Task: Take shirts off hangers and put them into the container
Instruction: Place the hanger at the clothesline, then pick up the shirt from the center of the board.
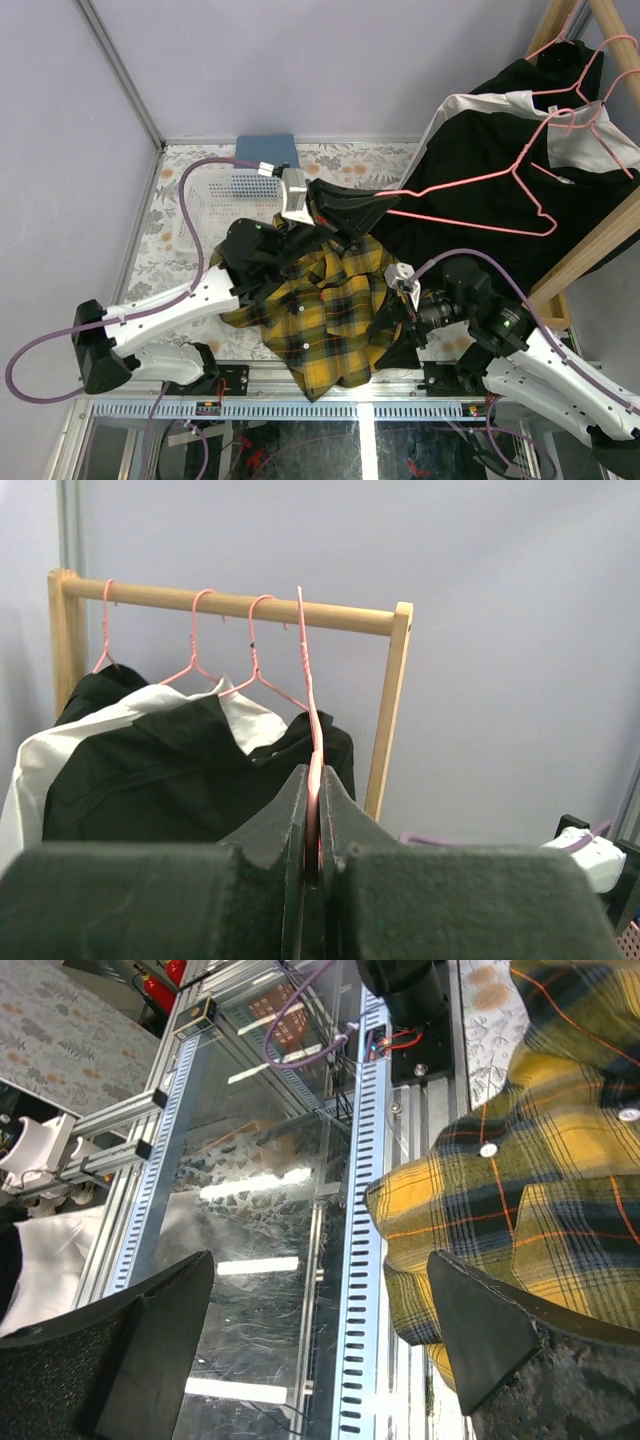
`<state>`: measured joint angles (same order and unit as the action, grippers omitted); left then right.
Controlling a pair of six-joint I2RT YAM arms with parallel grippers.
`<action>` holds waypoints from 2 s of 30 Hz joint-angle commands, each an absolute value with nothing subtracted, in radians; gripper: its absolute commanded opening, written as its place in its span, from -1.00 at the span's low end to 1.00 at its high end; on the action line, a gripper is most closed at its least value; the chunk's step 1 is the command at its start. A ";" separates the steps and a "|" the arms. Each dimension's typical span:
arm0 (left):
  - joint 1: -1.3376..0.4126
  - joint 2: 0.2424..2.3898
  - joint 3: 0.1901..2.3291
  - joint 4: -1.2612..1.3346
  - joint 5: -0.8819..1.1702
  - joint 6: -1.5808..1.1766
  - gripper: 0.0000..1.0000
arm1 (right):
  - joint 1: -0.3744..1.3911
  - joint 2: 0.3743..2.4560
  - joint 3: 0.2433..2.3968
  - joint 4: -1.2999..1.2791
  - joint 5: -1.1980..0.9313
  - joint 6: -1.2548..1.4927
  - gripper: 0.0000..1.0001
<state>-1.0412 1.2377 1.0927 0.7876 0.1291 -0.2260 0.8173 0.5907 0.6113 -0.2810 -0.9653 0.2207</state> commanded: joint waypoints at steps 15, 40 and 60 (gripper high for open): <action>-1.009 1.706 1.636 0.890 0.299 -0.399 -0.99 | 0.821 0.652 0.588 -0.256 -0.818 0.305 0.89; -1.011 1.492 1.428 0.679 0.153 -0.349 0.99 | 0.821 0.671 0.618 -0.290 -0.643 0.280 0.91; -1.001 0.666 0.696 -0.416 -0.703 -0.959 0.99 | 0.905 1.157 0.958 -0.287 0.025 0.250 0.81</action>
